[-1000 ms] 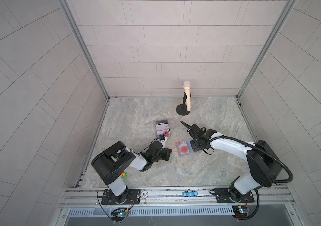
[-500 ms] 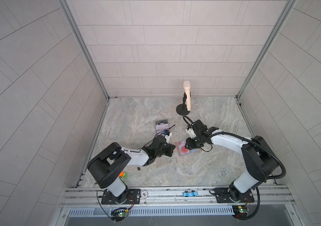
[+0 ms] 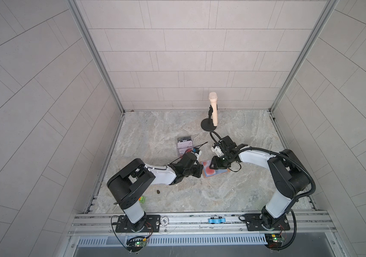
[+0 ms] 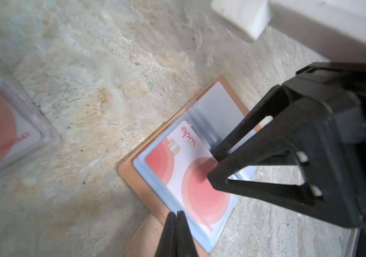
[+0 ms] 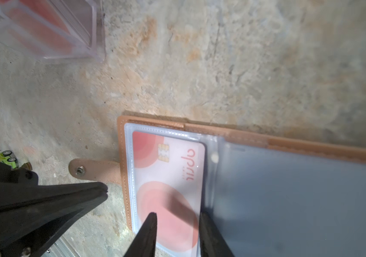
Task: Take the credit cards out of the card holder
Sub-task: Take out the credit card from the card slot.
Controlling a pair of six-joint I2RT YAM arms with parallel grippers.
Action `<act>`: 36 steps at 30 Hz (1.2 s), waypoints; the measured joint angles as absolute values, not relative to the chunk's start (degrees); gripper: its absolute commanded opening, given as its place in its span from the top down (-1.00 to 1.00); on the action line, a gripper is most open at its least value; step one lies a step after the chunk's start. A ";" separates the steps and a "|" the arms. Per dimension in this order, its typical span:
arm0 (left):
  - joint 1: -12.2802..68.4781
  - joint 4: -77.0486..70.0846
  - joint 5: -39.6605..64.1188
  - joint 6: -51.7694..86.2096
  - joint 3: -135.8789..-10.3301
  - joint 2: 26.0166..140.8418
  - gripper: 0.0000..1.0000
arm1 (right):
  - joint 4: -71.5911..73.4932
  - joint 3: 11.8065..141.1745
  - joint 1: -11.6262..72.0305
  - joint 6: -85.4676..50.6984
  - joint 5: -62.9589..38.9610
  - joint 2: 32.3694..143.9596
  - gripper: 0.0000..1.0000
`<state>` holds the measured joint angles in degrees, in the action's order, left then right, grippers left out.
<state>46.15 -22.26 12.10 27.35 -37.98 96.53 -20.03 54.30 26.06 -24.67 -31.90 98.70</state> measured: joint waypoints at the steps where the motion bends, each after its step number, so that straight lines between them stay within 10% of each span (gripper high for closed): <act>1: 46.15 -21.89 11.90 27.35 -37.98 96.71 0.96 | -20.01 54.30 26.06 -24.69 -31.94 98.70 0.30; 36: 46.52 -20.80 11.94 23.75 -39.83 99.98 0.96 | -12.16 47.62 23.38 -33.26 -40.10 95.02 0.31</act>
